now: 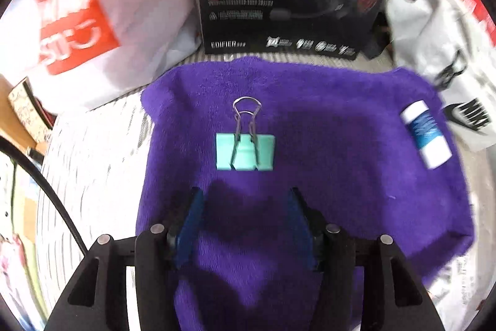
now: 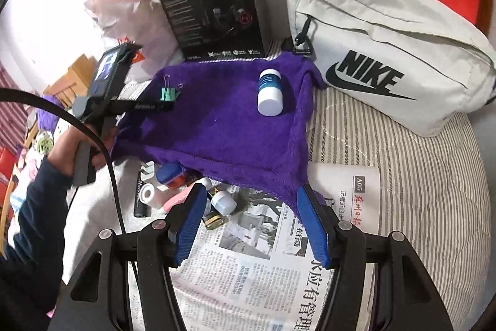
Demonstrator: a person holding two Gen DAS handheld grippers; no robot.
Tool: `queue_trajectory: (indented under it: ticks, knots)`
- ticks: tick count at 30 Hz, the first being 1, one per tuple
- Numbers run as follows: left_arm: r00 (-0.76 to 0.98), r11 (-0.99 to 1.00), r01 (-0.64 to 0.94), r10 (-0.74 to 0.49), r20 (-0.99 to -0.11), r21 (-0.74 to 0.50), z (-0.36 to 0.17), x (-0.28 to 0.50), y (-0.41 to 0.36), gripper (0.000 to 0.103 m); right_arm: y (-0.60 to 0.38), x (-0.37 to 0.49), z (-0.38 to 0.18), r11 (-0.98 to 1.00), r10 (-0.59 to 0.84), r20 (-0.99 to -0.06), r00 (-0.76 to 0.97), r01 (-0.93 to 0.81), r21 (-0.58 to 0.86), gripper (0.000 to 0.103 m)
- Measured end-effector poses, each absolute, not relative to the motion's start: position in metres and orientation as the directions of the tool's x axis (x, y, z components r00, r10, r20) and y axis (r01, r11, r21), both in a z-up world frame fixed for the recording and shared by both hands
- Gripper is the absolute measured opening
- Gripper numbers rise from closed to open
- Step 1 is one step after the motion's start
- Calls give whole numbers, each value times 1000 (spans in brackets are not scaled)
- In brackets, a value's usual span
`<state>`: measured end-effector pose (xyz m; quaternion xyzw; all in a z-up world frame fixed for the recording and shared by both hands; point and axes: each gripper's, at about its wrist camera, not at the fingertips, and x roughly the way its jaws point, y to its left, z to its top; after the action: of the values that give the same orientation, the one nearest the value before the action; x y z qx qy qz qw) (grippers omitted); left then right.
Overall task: Organize rigid objects
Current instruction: 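Lower the green clip onto the purple towel, open the left gripper, withdraw, then grasp the black Horizon cylinder with the left gripper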
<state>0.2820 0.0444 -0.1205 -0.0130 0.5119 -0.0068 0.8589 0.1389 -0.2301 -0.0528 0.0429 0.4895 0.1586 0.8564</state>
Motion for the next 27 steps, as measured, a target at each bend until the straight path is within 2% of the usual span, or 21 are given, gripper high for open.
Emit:
queue_trajectory:
  ticks: [4, 7, 9, 14, 18, 24, 27]
  knots:
    - [513, 998, 8, -57, -856, -61, -95, 240, 46, 53, -231, 137, -42, 953, 298, -817, 493, -208, 222, 60]
    - [519, 998, 26, -68, -852, -64, -84, 208, 47, 53, -231, 131, -27, 943, 333, -776, 535, -209, 261, 61]
    - [515, 997, 37, -81, -853, -73, -87, 192, 42, 53, -229, 127, -22, 940, 340, -763, 550, -207, 270, 66]
    - [477, 993, 37, -118, -871, -114, -110, 134, 43, 53, -223, 107, -26, 947, 320, -751, 578, -183, 262, 66]
    - [453, 987, 31, -154, -878, -158, -127, 120, 37, 53, -217, 93, -38, 944, 331, -758, 561, -198, 265, 66]
    - [444, 987, 48, -157, -882, -152, -134, 126, 19, 53, -215, 85, -50, 943, 333, -768, 548, -208, 261, 66]
    - [452, 996, 51, -88, -888, -73, -136, 128, 9, 56, -214, 83, -56, 947, 321, -777, 541, -207, 247, 66]
